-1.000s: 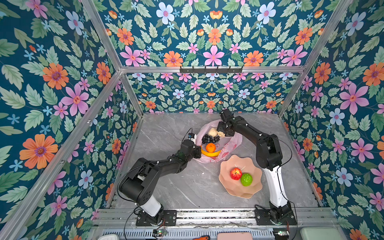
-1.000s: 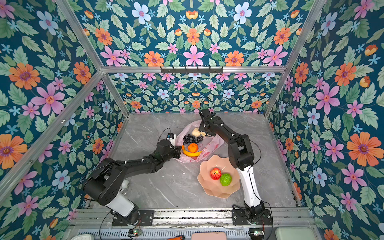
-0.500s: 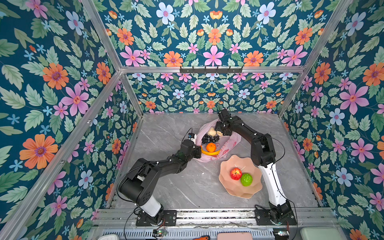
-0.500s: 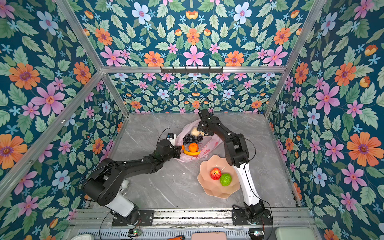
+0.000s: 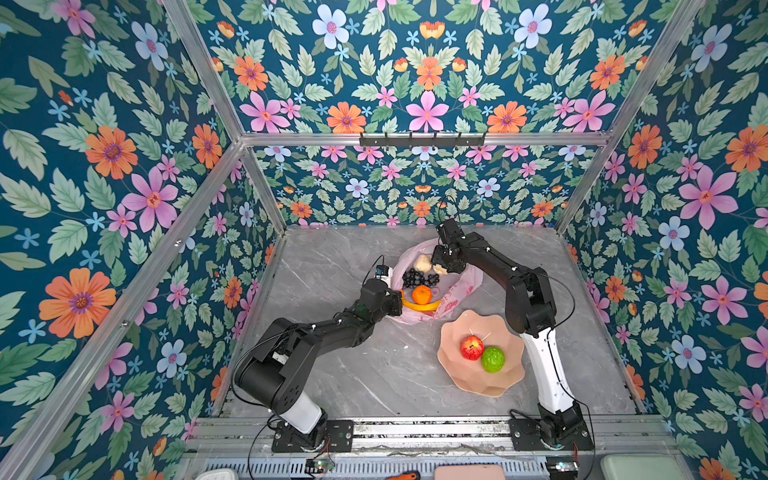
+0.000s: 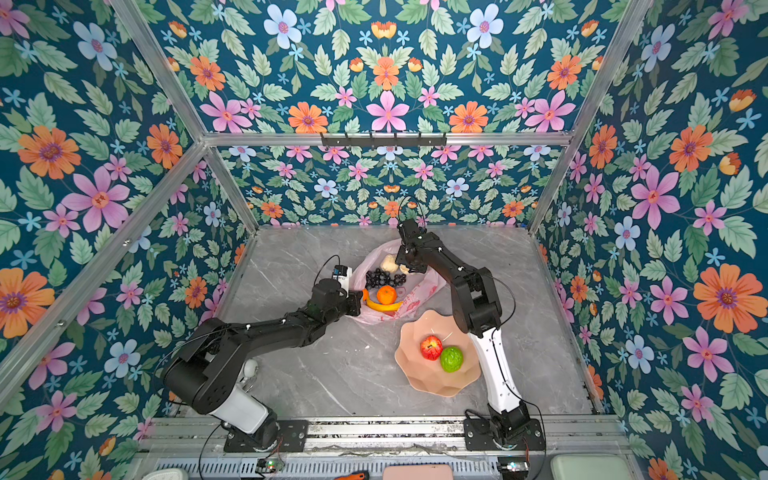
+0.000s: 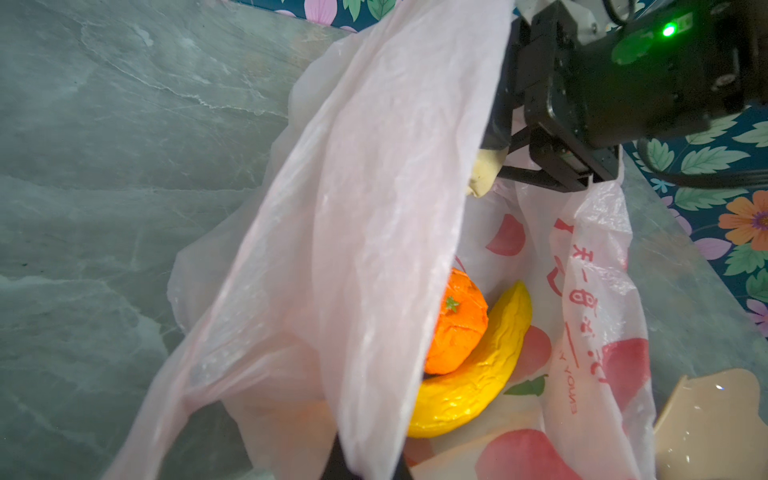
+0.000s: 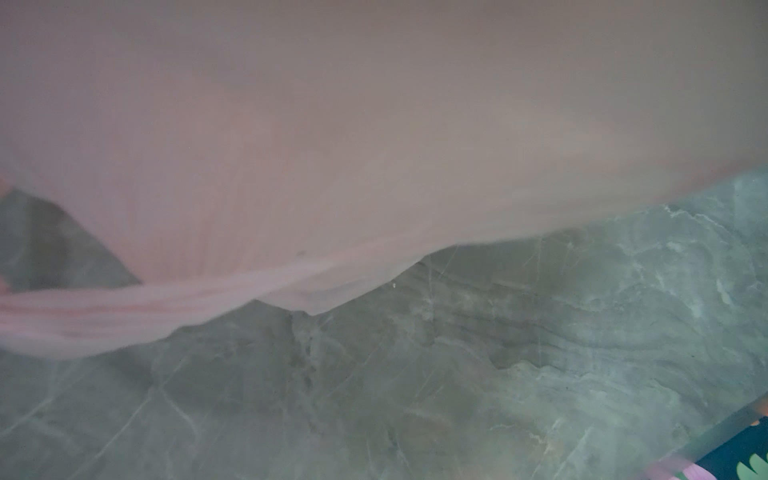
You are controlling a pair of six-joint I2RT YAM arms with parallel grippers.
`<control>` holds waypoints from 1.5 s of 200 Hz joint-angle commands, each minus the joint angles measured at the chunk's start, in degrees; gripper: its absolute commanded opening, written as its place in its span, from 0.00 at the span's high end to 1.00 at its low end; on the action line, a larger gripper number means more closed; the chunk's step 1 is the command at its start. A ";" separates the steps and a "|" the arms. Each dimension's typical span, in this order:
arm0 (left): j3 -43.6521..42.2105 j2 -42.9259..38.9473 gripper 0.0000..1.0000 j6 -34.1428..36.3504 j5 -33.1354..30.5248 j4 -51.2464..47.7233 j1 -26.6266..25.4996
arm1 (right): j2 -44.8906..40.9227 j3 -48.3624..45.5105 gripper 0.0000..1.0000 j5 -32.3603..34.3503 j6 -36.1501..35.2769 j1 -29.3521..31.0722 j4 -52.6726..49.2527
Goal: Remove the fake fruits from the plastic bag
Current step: 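Move the right gripper back over the bag and lower it toward the fruits, then grasp the cream pear with the right gripper and lift it from the bag, then carry the cream pear with the right gripper over the peach bowl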
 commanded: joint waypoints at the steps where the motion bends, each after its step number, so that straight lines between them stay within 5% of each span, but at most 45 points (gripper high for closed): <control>1: 0.08 -0.11 1.00 0.72 -0.55 0.11 0.08 | -1.55 -1.85 0.33 -1.20 -0.80 0.32 1.42; 201: 0.23 -0.02 1.00 1.04 -0.70 -0.27 0.03 | -26.02 -27.52 0.34 -3.65 -8.76 8.44 10.66; 300: 0.23 -0.11 1.00 0.86 -0.17 -0.24 0.03 | -55.73 -52.36 0.35 17.20 -5.91 23.24 6.10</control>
